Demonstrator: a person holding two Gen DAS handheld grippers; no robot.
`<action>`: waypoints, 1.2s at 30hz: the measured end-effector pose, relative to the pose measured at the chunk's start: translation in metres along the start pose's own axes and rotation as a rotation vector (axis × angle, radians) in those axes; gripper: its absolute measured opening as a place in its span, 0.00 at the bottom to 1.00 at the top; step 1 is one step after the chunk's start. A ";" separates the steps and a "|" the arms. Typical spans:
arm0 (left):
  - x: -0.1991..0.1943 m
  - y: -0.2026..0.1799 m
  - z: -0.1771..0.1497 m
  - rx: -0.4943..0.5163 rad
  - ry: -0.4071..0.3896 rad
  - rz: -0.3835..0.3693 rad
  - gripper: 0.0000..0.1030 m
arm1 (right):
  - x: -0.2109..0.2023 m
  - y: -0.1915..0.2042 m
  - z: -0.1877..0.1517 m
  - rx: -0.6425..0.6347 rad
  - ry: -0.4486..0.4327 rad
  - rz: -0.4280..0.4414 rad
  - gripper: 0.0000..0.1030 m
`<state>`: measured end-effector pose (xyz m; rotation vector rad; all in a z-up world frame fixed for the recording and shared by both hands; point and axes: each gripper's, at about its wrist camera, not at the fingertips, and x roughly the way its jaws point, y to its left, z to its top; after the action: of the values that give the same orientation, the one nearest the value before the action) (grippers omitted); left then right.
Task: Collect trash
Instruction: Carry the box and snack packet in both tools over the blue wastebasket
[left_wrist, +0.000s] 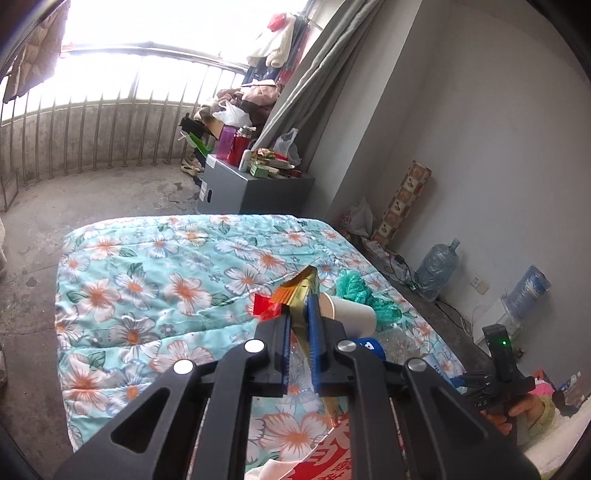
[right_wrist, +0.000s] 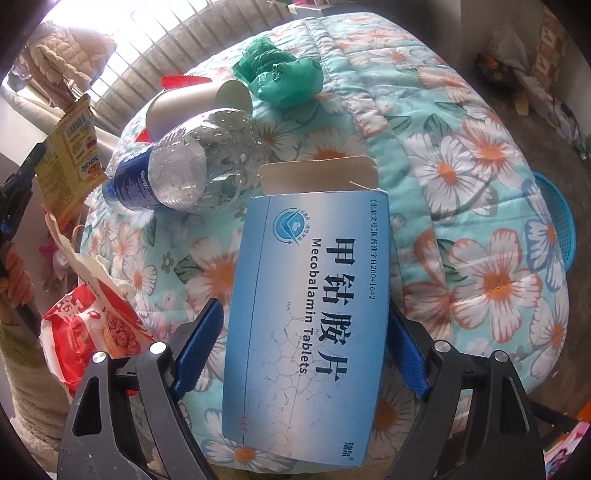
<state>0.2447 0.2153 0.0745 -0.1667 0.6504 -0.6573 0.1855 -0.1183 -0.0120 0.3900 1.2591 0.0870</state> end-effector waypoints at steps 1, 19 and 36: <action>-0.003 -0.001 0.002 -0.002 -0.010 0.014 0.08 | -0.002 -0.004 0.001 -0.002 -0.001 0.000 0.70; -0.079 -0.104 0.020 0.054 -0.194 0.215 0.07 | -0.042 -0.063 -0.003 0.072 -0.012 0.257 0.67; 0.026 -0.282 0.010 0.120 -0.117 -0.031 0.07 | -0.139 -0.195 -0.033 0.222 -0.157 0.396 0.67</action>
<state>0.1214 -0.0229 0.1659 -0.1031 0.4949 -0.7090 0.0826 -0.3305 0.0413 0.8213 1.0253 0.2495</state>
